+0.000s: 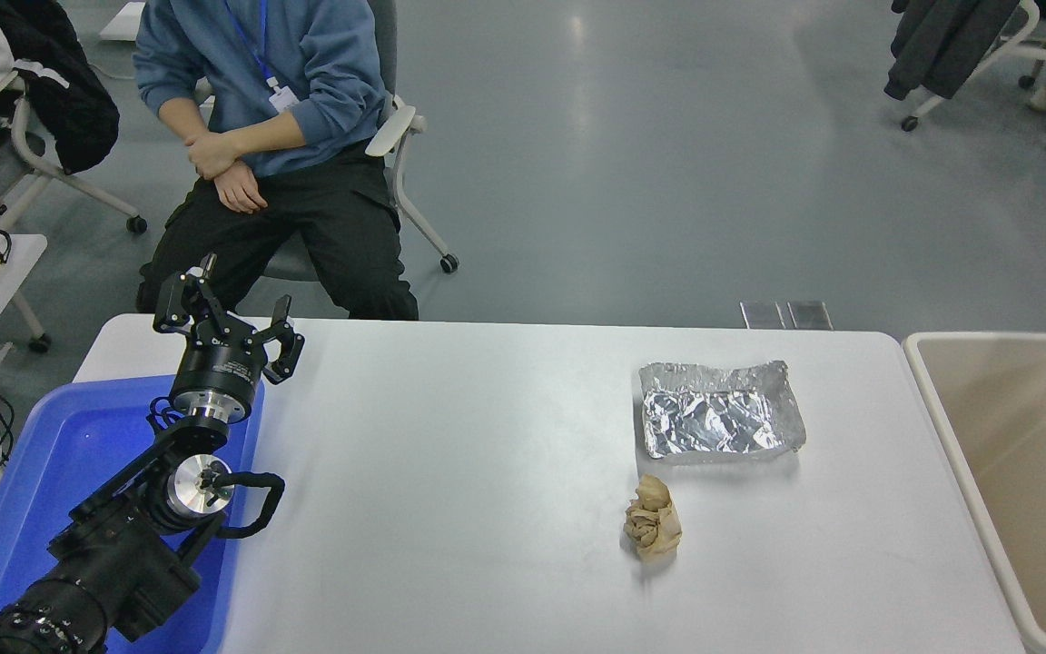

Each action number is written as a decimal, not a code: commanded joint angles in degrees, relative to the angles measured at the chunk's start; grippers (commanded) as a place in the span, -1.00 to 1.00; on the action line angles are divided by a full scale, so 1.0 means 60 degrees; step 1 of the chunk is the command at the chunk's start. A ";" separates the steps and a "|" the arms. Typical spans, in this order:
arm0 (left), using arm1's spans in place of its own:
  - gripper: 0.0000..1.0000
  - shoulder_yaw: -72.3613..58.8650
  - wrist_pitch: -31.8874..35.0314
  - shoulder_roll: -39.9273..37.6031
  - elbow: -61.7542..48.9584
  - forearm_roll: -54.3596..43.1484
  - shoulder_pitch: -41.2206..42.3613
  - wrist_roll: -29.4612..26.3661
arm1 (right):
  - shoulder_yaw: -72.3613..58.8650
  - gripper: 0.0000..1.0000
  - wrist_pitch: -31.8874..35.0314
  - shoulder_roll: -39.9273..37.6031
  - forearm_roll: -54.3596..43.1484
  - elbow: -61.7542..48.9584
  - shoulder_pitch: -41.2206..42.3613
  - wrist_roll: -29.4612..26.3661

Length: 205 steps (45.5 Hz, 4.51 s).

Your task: Dispose of the paper cup in the dustbin

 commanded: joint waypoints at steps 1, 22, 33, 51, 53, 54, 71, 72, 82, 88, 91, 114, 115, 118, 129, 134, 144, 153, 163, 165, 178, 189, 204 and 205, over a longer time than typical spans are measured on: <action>1.00 0.0000 0.0000 0.0014 0.0003 0.0001 0.0001 0.0000 | 0.0050 -1.00 -0.0018 0.0696 0.2077 -0.0276 -0.0782 -0.1024; 1.00 0.0000 0.0000 0.0014 0.0003 0.0001 0.0001 0.0000 | 0.2128 -1.00 -0.0135 0.1590 0.4510 -0.0277 -0.1149 -0.3309; 1.00 0.0000 0.0000 0.0014 0.0003 0.0001 0.0000 0.0000 | 0.2950 -1.00 -0.0340 0.2322 0.4540 -0.0437 -0.1265 -0.3647; 1.00 0.0000 0.0000 0.0014 0.0003 0.0001 -0.0014 0.0000 | 0.3887 -1.00 -0.0501 0.2835 0.4554 -0.0540 -0.1558 -0.3720; 1.00 0.0000 0.0000 0.0014 0.0003 0.0001 0.0000 0.0000 | 0.4062 -0.89 -0.0516 0.2835 0.4554 -0.0540 -0.1573 -0.3778; 1.00 0.0000 0.0000 0.0014 0.0003 0.0001 0.0001 0.0000 | 0.4165 -0.73 -0.0545 0.2835 0.4554 -0.0540 -0.1573 -0.3822; 1.00 0.0000 0.0000 0.0000 0.0003 0.0001 -0.0014 0.0000 | 0.5118 1.00 -0.0619 0.2733 0.4554 -0.0701 -0.1676 -0.4203; 1.00 0.0000 0.0000 0.0014 0.0003 0.0001 0.0000 0.0000 | 0.5118 1.00 -0.0604 0.2718 0.4554 -0.0701 -0.1676 -0.4203; 1.00 0.0000 0.0000 0.0014 0.0003 0.0001 0.0000 0.0000 | 0.5308 1.00 -0.0180 0.2016 0.4672 -0.0570 -0.1588 -0.4393; 1.00 0.0000 0.0000 0.0014 0.0003 0.0001 0.0001 0.0000 | 0.5148 1.00 0.0961 0.1722 0.4657 -0.0540 -0.1296 -0.4452; 1.00 0.0000 0.0000 0.0014 0.0003 0.0001 0.0000 0.0000 | 0.5118 1.00 0.1708 0.1561 0.4642 -0.0540 -0.1076 -0.4438; 1.00 0.0000 0.0000 0.0014 0.0003 0.0001 -0.0014 0.0000 | 0.4722 1.00 0.4230 0.1239 0.4321 0.0586 -0.0079 -0.4306; 1.00 0.0000 0.0000 0.0014 0.0003 0.0001 -0.0014 0.0000 | 0.4723 1.00 0.4230 0.1239 0.4248 0.0747 -0.0065 -0.4306; 1.00 0.0000 0.0000 0.0000 0.0003 0.0001 -0.0014 0.0000 | 0.4723 1.00 0.4215 0.1253 0.4042 0.1216 0.0081 -0.4233; 1.00 0.0000 0.0000 0.0014 0.0003 0.0001 -0.0014 0.0000 | 0.4737 1.00 0.3777 0.1648 0.2842 0.2491 0.0945 -0.4174; 1.00 0.0000 0.0000 0.0014 0.0003 0.0001 -0.0014 0.0000 | 0.4737 1.00 0.3659 0.2014 0.2460 0.2609 0.1356 -0.4174; 1.00 0.0000 0.0000 0.0000 0.0003 0.0001 -0.0014 0.0000 | 0.4723 1.00 0.3629 0.2805 0.1640 0.2726 0.1854 -0.4174; 1.00 0.0000 0.0000 0.0000 0.0003 0.0001 -0.0014 0.0000 | 0.4752 1.00 0.3629 0.2792 0.0893 0.3721 0.2001 -0.4159; 1.00 0.0000 0.0000 0.0000 0.0003 0.0001 -0.0014 0.0000 | 0.5073 1.00 0.3557 0.2089 0.0673 0.5654 0.2001 -0.4013; 1.00 0.0000 0.0000 0.0014 0.0003 0.0001 -0.0014 0.0000 | 0.5263 1.00 0.3250 0.2073 0.0716 0.5860 0.2001 -0.4027; 1.00 0.0000 0.0000 0.0014 0.0003 0.0001 -0.0014 0.0000 | 0.6406 1.00 0.0965 0.2907 0.1550 0.5876 0.1767 -0.4057; 1.00 0.0000 0.0000 0.0000 0.0003 0.0001 -0.0014 0.0000 | 0.7533 1.00 -0.0881 0.3991 0.2167 0.5803 0.1343 -0.4042; 1.00 0.0000 0.0000 0.0000 0.0003 0.0001 -0.0014 0.0000 | 0.9262 1.00 -0.0912 0.4900 0.2357 0.5876 0.0244 -0.4027; 1.00 0.0000 0.0000 0.0000 0.0003 0.0001 -0.0014 0.0000 | 0.9365 1.00 -0.0912 0.4915 0.2430 0.5919 0.0185 -0.4027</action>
